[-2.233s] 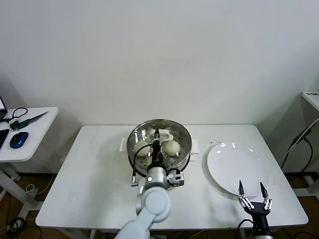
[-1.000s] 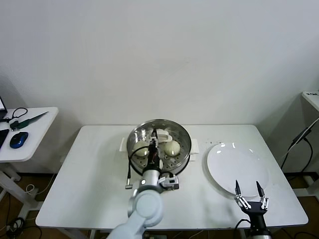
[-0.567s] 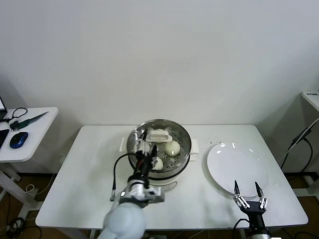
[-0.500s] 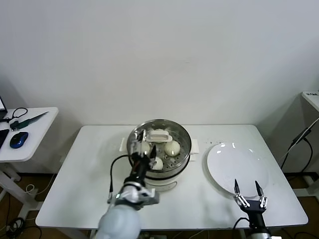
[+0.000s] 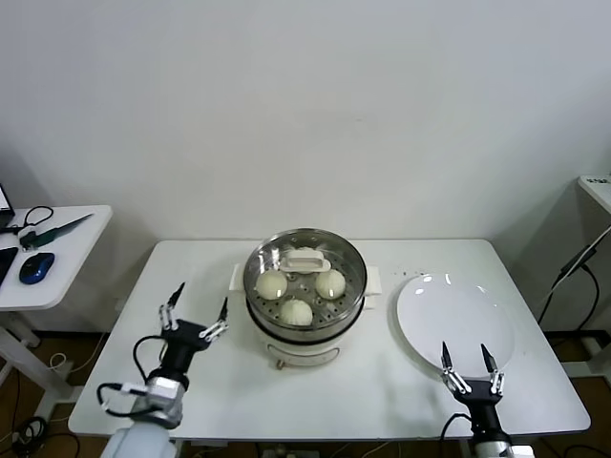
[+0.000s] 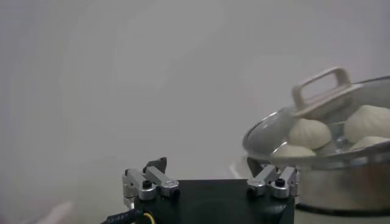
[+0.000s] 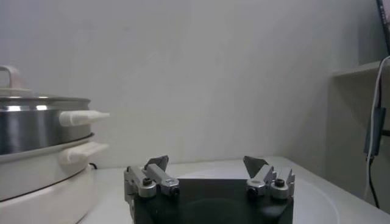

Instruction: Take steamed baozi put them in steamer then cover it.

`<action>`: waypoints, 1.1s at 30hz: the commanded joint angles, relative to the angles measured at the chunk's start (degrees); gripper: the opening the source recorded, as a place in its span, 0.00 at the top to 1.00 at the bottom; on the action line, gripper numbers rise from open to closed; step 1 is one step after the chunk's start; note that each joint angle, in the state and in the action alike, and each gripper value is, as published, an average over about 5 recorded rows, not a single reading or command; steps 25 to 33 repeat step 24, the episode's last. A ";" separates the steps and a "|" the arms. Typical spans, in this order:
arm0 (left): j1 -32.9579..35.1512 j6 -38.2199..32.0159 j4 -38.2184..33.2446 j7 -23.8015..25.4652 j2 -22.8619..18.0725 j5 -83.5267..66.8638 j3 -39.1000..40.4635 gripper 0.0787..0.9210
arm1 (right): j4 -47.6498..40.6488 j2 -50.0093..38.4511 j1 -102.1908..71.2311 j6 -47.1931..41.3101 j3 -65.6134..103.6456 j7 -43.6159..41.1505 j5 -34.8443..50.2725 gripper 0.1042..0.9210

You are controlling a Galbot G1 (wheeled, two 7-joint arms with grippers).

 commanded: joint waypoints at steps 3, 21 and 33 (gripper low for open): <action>5.73 -12.02 5.82 -2.82 1.70 -20.38 -8.44 0.12 | -1.57 -0.96 0.77 -0.73 -0.74 0.77 0.26 0.12; 3.49 -18.32 16.43 1.63 -2.40 -16.72 -3.93 0.12 | -1.98 -0.82 0.77 -1.01 -1.48 0.40 0.16 0.12; 3.50 -18.38 16.44 1.73 -2.45 -16.66 -3.91 0.12 | -1.96 -0.74 0.73 -0.98 -1.51 0.38 0.18 0.12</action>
